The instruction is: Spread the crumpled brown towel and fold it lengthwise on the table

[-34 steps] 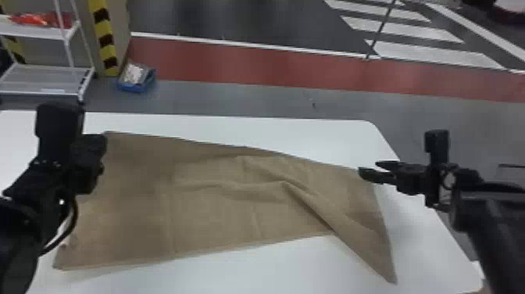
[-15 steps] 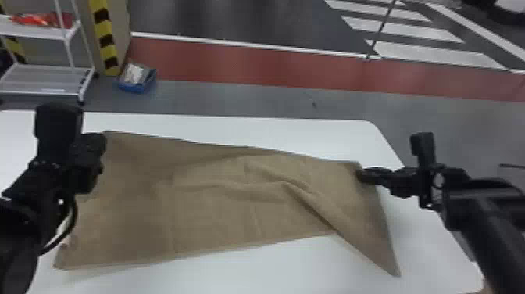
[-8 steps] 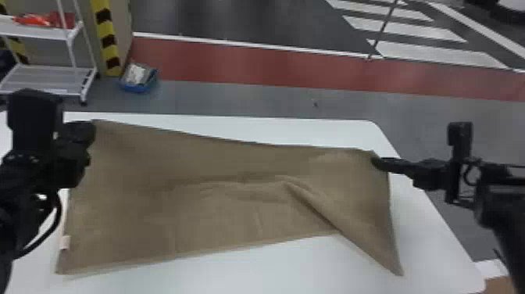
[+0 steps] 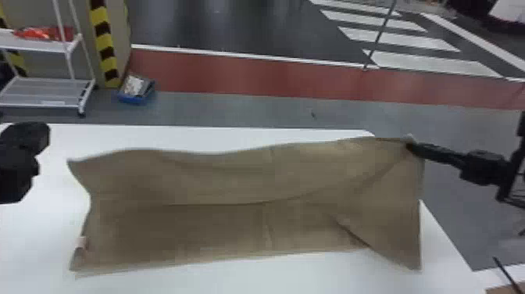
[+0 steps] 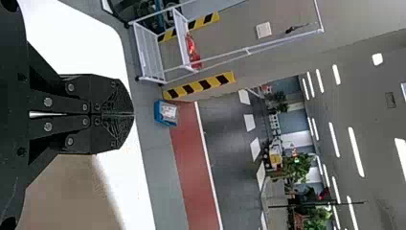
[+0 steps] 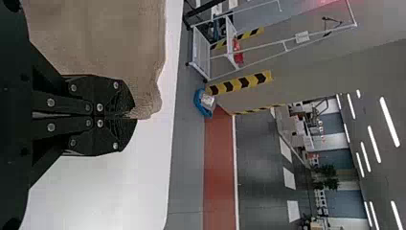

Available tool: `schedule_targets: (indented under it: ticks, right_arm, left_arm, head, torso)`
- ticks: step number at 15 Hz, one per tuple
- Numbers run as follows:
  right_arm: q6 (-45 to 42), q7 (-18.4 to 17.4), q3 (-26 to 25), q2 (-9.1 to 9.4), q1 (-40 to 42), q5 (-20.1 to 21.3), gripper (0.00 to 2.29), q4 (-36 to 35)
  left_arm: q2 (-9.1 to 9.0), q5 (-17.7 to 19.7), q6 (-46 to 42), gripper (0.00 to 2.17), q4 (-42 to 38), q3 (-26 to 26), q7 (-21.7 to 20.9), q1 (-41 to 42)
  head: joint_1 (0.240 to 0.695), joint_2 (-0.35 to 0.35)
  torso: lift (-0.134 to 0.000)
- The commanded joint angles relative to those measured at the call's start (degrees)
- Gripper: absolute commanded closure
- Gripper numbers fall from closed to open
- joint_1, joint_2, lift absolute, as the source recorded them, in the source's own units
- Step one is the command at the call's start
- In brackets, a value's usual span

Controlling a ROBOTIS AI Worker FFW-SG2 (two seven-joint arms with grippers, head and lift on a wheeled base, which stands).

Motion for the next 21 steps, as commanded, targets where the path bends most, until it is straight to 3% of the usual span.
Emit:
schedule_targets:
  ticks: [1, 4, 5, 7, 10, 12, 16, 18, 21]
  right_arm:
    - [1.15, -0.25, 3.9, -0.34, -1.17, 0.53, 1.21, -0.34]
    - [0.97, -2.27, 12.16, 1.95, -9.26, 4.23, 1.21, 4.4]
    - [1.15, -2.35, 12.95, 3.27, -11.28, 6.07, 1.21, 6.16]
    - [-0.43, -3.59, 13.57, 4.24, -11.63, 8.18, 1.21, 8.09]
    - [-3.42, -4.38, 13.39, 4.76, -8.56, 8.71, 1.21, 9.41]
    - [-6.23, -5.25, 13.04, 5.2, -6.45, 8.97, 1.21, 10.99]
    - [-5.7, -5.52, 11.9, 7.93, -4.34, 10.47, 1.21, 10.82]
    - [-4.12, -5.61, 11.64, 9.68, -3.2, 11.78, 1.21, 8.88]
    - [-3.6, -5.69, 11.55, 10.74, -2.23, 12.14, 1.21, 7.65]
  left_arm:
    - [0.69, 1.58, 0.87, 1.56, -0.14, 0.69, -0.29, -0.67]
    - [0.16, 3.69, -1.77, 1.56, 8.92, -1.24, -0.99, -7.26]
    - [0.16, 3.86, -1.77, 1.56, 10.5, -1.86, -2.04, -8.22]
    - [0.43, 4.21, -2.47, 1.54, 10.94, -2.39, -4.07, -6.38]
    - [1.04, 5.71, -6.16, 1.0, 10.85, -2.12, -7.05, -0.93]
    - [1.04, 5.71, -7.92, 0.62, 8.04, -1.51, -8.11, 4.34]
    - [1.22, 4.39, -18.82, 0.62, 6.54, -3.09, -8.11, 12.69]
    - [1.22, 2.72, -21.98, 0.62, 9.09, -4.76, -9.08, 14.36]
    - [1.31, 1.4, -25.15, 0.62, 12.96, -7.13, -10.39, 15.33]
  head:
    - [0.639, -0.244]
    - [0.637, -0.217]
    - [0.633, -0.202]
    - [0.622, -0.173]
    - [0.642, -0.181]
    - [0.686, -0.199]
    - [0.695, -0.23]
    - [0.695, -0.237]
    - [0.695, -0.241]
  torso:
    - [-0.123]
    - [-0.123]
    - [-0.123]
    - [-0.123]
    - [-0.123]
    - [-0.123]
    - [-0.123]
    - [-0.123]
    - [-0.123]
